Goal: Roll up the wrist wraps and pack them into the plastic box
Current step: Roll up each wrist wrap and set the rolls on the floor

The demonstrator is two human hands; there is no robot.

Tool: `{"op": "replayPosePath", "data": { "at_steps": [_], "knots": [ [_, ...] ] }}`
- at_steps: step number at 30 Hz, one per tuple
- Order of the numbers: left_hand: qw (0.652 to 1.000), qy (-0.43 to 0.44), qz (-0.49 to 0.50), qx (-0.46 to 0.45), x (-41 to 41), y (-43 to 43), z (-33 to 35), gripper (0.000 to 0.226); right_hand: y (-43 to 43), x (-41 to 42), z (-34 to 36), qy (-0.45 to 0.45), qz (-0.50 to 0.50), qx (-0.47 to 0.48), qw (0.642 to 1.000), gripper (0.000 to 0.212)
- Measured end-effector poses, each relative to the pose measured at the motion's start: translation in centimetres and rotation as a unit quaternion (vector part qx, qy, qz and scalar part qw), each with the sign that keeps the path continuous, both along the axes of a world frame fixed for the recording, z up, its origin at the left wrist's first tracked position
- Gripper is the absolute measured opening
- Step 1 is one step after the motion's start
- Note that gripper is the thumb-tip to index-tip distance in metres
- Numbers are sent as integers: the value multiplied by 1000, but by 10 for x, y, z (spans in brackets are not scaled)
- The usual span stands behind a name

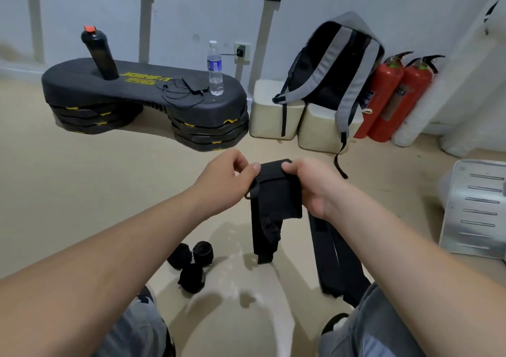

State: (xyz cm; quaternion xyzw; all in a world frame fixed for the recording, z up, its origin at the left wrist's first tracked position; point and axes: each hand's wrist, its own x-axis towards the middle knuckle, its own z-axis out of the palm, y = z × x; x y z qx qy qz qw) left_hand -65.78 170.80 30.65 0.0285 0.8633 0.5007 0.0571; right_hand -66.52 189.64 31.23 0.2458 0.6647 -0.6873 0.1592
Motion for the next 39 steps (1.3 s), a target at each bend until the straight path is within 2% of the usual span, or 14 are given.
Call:
{"op": "replayPosePath", "data": {
  "at_steps": [3, 6, 8, 10, 13, 17, 20, 24, 29, 36, 39],
  "knots": [
    [998, 38, -44, -29, -15, 3, 2, 10, 6, -14, 7, -1, -13, 6, 1000, 21],
    [984, 91, -101, -118, -23, 3, -1, 11, 15, -24, 9, -6, -9, -5, 1000, 16],
    [971, 115, -134, -161, -28, 4, -5, 22, 21, -31, 7, 0, -3, -9, 1000, 24],
    [968, 123, -152, -155, -32, 7, -5, 32, 24, -39, 3, 10, 13, -9, 1000, 32],
    [964, 128, -174, -153, -33, 16, -3, 47, 21, -43, -2, 23, 49, -8, 998, 16],
    [960, 135, -170, -180, -36, 20, -5, 61, 13, -45, -4, 22, 61, -18, 998, 18],
    [964, 138, -157, -164, -36, 18, -5, 63, 11, -45, -2, 24, 74, -31, 997, 18],
    [974, 130, -115, -146, -33, 15, -3, 62, 13, -40, 5, 67, 118, -42, 990, 5],
    [992, 91, -42, -80, -36, 15, -6, 45, 22, -33, 7, 133, 155, -33, 978, 48],
    [999, 13, -26, 43, -31, 18, -7, 35, 26, -28, 2, 182, 170, 41, 968, 50],
    [995, -13, -10, 94, -31, 17, -7, 28, 25, -27, 5, 186, 158, 35, 969, 49]
  ]
}}
